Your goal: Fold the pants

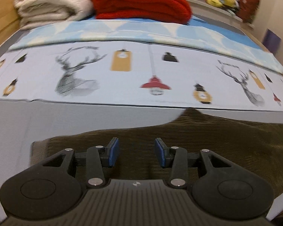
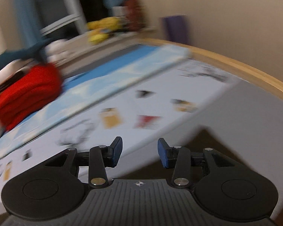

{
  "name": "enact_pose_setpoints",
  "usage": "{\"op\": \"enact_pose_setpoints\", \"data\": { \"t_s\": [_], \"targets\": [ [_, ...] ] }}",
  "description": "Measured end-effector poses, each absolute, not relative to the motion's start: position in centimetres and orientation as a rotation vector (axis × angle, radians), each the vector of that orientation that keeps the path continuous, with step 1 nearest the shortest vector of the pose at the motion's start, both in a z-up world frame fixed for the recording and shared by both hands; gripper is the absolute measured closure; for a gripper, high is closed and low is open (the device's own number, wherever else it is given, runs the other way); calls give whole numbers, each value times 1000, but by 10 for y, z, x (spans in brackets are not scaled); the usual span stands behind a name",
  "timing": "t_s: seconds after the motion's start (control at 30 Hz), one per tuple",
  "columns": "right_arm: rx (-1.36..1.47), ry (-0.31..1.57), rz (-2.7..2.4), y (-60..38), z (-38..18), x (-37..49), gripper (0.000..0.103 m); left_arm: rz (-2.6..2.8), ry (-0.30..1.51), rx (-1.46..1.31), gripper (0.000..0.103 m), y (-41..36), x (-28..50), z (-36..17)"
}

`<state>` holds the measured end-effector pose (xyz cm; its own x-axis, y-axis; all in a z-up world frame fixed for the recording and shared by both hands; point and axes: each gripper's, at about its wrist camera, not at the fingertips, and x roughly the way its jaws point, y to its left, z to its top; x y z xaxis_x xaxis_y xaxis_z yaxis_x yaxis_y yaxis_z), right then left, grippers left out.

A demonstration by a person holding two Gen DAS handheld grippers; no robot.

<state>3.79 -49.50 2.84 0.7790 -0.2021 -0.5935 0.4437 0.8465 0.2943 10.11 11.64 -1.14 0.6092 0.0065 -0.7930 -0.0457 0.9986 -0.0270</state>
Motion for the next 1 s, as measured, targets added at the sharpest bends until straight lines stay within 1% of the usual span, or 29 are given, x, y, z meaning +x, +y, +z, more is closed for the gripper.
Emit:
{"op": "enact_pose_setpoints", "data": {
  "t_s": [0.1,0.2,0.23,0.3,0.37,0.53,0.6,0.7,0.87,0.9,0.93,0.97,1.0],
  "targets": [
    [556,601,-489,-549,-6,-1,59,6,918,-13,57,96,108,-15],
    [741,712,-562,-593,-53,-28,59,-8,925,32,57,83,112,-20],
    [818,715,-553,-607,-64,-34,59,-10,928,47,57,80,113,-21],
    [853,703,-565,-620,-73,-41,60,-9,936,72,57,76,115,-24],
    [845,725,-591,-627,-83,-42,58,-6,943,86,57,75,116,-27],
    [941,754,-635,-634,-104,-33,58,13,956,101,57,76,118,-31],
    [939,753,-649,-630,-103,-31,56,12,961,105,57,77,119,-32],
    [965,757,-620,-631,-108,-28,57,13,963,115,57,77,120,-33],
    [908,760,-645,-623,-107,-19,56,15,967,117,57,79,118,-34],
    [893,762,-651,-621,-106,-17,57,16,969,118,57,79,118,-34],
    [880,761,-653,-619,-105,-15,65,16,970,117,57,80,118,-34],
    [876,755,-644,-618,-104,-15,75,16,968,116,57,81,117,-33],
    [870,743,-642,-617,-102,-15,77,15,967,113,57,82,116,-33]
  ]
}}
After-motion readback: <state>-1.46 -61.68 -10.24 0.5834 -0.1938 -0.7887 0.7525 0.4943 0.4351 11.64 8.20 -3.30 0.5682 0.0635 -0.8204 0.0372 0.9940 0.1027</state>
